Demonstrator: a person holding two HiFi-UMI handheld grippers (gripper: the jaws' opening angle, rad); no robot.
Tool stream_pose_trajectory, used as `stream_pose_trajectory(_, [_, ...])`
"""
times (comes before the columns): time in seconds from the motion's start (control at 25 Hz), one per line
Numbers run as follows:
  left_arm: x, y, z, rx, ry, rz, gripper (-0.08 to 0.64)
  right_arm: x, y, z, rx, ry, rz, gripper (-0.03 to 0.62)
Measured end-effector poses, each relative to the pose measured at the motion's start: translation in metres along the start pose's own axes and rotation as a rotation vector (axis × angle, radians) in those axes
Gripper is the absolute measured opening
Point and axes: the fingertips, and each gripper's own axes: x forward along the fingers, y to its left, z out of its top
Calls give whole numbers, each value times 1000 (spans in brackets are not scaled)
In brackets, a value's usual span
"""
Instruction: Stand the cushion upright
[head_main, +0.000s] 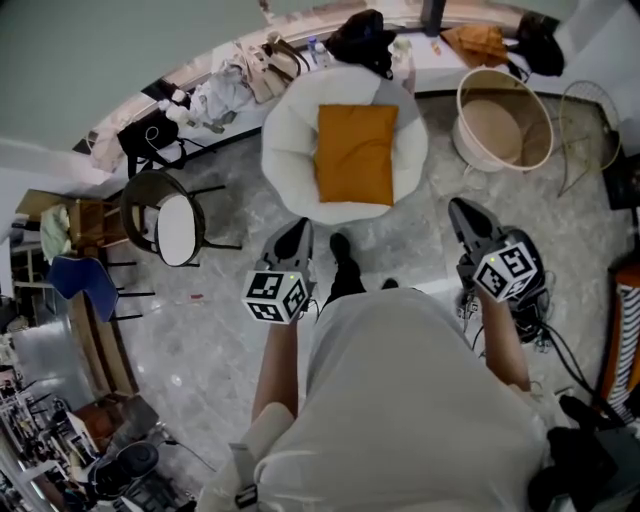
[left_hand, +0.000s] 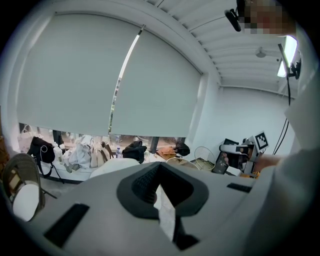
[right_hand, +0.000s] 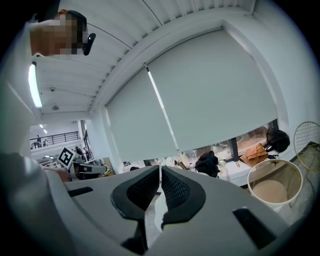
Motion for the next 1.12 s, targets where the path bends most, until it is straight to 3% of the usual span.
stream_pose_trajectory(0.76, [89, 120, 64, 16, 58, -117, 2, 132, -15, 40, 11, 16, -101, 37])
stream_pose_trajectory(1.12, [118, 162, 84, 38, 2, -213, 2, 186, -6, 39, 35, 10, -86, 35])
